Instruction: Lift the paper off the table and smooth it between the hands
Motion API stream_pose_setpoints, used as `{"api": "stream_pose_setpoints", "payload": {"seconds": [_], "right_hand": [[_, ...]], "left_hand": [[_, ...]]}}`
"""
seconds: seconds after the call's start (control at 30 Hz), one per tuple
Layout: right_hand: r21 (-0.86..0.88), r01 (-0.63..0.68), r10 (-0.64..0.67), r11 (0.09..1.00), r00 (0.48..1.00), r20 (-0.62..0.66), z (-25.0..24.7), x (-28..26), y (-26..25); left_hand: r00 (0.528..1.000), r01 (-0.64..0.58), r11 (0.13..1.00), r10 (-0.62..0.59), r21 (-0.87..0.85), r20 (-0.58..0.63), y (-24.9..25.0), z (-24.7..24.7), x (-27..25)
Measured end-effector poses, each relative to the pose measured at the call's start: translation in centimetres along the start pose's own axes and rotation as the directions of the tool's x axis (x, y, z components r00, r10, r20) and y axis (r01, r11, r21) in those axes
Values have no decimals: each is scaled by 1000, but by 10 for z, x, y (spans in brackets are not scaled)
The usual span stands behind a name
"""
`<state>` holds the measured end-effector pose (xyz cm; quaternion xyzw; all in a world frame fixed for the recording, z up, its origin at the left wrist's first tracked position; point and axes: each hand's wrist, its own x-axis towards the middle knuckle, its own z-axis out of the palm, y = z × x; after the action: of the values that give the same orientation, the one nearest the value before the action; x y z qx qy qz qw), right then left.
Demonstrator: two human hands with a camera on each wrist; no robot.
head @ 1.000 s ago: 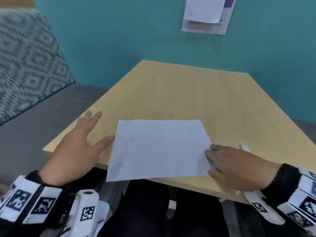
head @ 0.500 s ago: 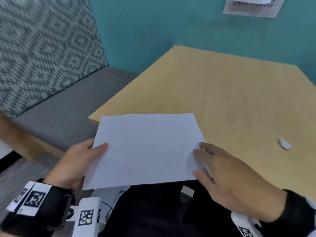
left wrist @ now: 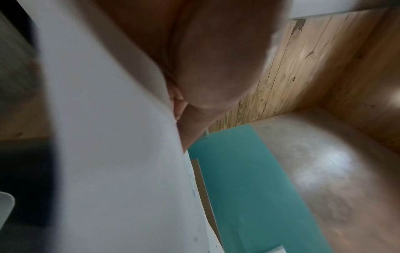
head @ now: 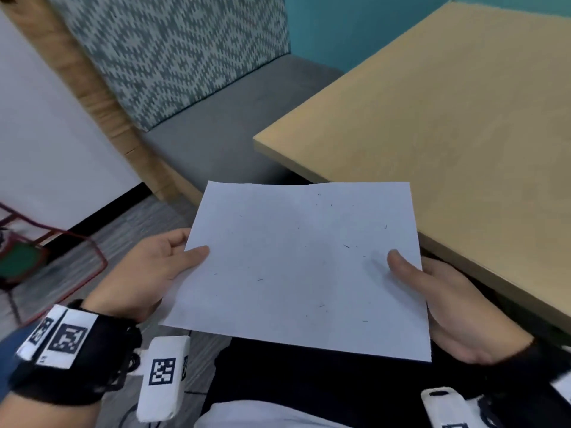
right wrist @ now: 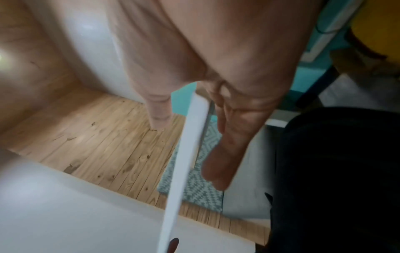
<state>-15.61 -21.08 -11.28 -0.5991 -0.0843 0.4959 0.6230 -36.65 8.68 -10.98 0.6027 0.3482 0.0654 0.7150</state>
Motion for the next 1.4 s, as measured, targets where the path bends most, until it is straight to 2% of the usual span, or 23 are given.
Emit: {"api": "stream_pose_setpoints", "payload": {"seconds": [0.1, 0.2, 0.37, 0.53, 0.8, 1.07, 1.23, 1.33, 1.4], "right_hand": [[2, -32, 32, 999, 996, 86, 8, 26, 5], [-99, -60, 73, 993, 989, 128, 18, 49, 11], [-293, -57, 87, 954, 992, 90, 40, 87, 16], [-331, -112, 127, 937, 992, 24, 48, 130, 21], [-468, -175, 143, 867, 984, -102, 46, 192, 24], [-621, -239, 137, 747, 969, -208, 35, 240, 26], [-695, -310, 152, 648, 948, -281, 30, 261, 32], [-747, -343, 148, 570, 937, -318, 35, 270, 31], [-751, -366, 164, 550, 929, -333, 41, 274, 29]], "left_hand": [[998, 8, 1000, -9, -27, -59, -14, -10, -10], [987, 25, 998, -33, -52, -155, -28, -20, -13], [968, 58, 998, -55, 4, -245, -54, -44, -1], [954, 63, 997, -70, -32, -292, -87, -60, 38], [955, 173, 984, -176, -36, -240, -149, -67, 125], [943, 270, 961, -277, -61, -184, -203, -44, 194], [932, 351, 936, -348, 13, -104, -228, -29, 226], [913, 408, 899, -405, 161, -50, -246, -22, 239], [897, 442, 877, -438, 188, -62, -251, -16, 244]]}}
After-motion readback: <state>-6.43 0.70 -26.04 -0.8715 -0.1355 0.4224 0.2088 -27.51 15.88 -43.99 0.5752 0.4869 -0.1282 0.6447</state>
